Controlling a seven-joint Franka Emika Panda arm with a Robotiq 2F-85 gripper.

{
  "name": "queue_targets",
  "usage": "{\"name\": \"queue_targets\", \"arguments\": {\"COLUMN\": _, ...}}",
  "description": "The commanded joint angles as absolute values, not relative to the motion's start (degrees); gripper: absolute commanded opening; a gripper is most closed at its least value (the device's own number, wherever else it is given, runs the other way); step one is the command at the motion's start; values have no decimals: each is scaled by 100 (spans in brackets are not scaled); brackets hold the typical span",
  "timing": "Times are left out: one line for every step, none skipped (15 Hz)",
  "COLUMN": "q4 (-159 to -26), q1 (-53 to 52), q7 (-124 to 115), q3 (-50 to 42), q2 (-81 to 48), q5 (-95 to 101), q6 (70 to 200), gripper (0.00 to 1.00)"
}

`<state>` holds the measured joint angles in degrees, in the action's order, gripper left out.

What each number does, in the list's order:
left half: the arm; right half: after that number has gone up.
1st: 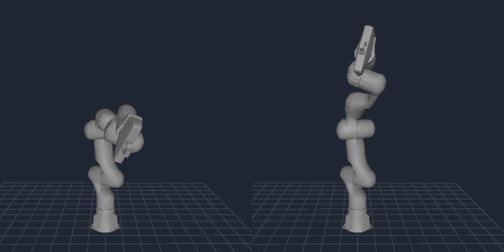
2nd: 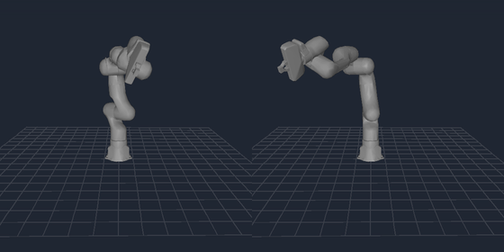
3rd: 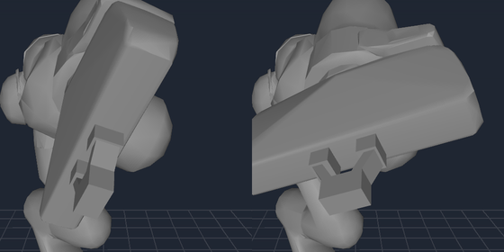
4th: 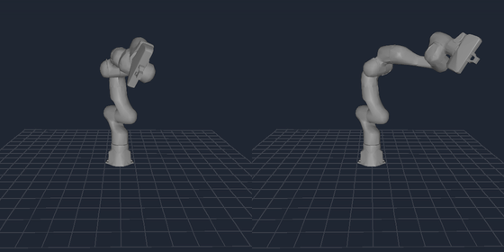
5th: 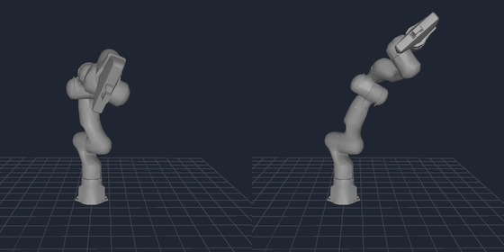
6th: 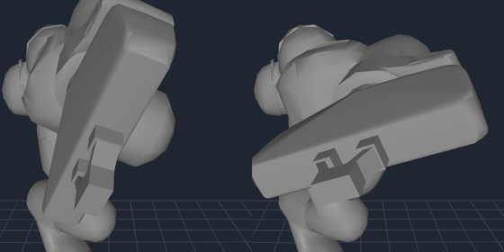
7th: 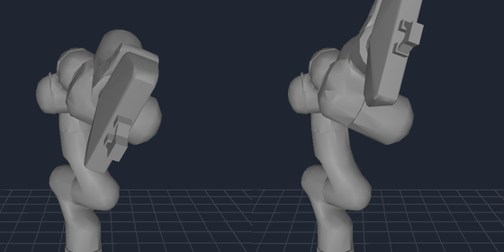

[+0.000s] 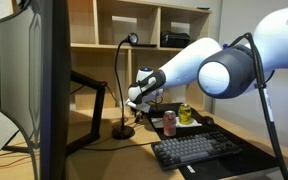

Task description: Turn off the lamp

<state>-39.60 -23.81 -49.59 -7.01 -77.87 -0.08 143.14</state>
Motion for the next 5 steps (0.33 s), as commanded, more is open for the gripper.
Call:
{"name": "queue_targets", "arguments": {"q4": -4229, "q1": -2404, "q7": -4881, "q3": -744, "q2": -7323, "q5": 32, "q6": 14043, "gripper": 79}}
{"name": "queue_targets", "arguments": {"q4": -4280, "q1": -2398, "q7": -4810, "q3": -714, "q2": -7224, "q5": 24, "q6": 14005, "gripper": 86}}
{"name": "queue_targets", "arguments": {"q4": -4357, "q1": -2395, "q7": -4706, "q3": -683, "q2": -7091, "q5": 24, "q6": 13924, "gripper": 94}}
{"name": "queue_targets", "arguments": {"q4": -4428, "q1": -2398, "q7": -4599, "q3": -679, "q2": -6981, "q5": 40, "q6": 13835, "gripper": 98}}
{"name": "queue_targets", "arguments": {"q4": -3985, "q1": -2381, "q7": -4806, "q3": -715, "q2": -7390, "q5": -8, "q6": 14054, "gripper": 82}}
